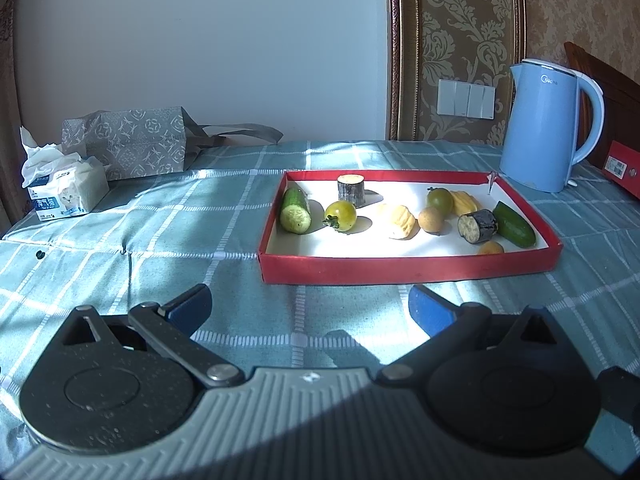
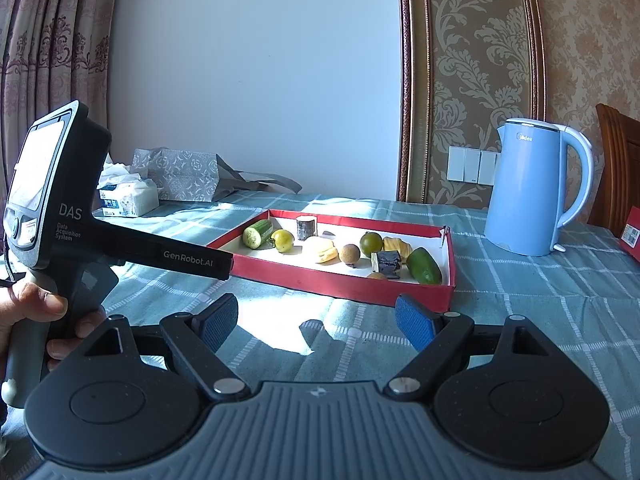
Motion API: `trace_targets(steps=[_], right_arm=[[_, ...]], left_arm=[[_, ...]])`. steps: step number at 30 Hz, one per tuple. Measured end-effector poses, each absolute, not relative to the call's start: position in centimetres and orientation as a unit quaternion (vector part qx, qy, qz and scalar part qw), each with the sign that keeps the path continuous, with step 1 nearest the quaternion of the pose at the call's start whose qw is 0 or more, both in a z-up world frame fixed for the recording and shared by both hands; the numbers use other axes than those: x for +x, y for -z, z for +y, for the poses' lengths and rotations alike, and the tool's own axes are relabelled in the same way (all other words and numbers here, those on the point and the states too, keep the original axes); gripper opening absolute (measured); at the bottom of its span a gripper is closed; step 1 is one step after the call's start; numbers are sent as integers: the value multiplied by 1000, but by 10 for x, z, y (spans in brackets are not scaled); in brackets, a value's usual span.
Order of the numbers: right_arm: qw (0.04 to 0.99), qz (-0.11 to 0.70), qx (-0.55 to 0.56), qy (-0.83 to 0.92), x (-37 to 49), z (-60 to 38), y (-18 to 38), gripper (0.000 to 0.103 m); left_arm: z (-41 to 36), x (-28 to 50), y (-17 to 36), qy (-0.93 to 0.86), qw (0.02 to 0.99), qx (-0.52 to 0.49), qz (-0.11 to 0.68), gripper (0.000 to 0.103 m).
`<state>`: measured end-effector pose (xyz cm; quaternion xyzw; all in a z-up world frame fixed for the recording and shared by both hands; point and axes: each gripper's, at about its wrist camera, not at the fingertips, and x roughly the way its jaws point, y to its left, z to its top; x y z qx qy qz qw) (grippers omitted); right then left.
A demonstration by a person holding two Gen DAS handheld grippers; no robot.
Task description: Organize fruits
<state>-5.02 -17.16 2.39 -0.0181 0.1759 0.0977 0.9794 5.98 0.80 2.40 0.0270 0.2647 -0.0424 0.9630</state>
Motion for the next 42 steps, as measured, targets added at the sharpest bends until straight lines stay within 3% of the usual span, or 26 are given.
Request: trace_targets(steps=[30,42], right_arm=[[979,178,-18,-97,-51,-171,-22,86],[979,178,-19,-97,-50,-170,-22,86]], left_arm=[[11,62,-24,31,960,21,276,103],[-2,51,-27,37,968,65,238,103]])
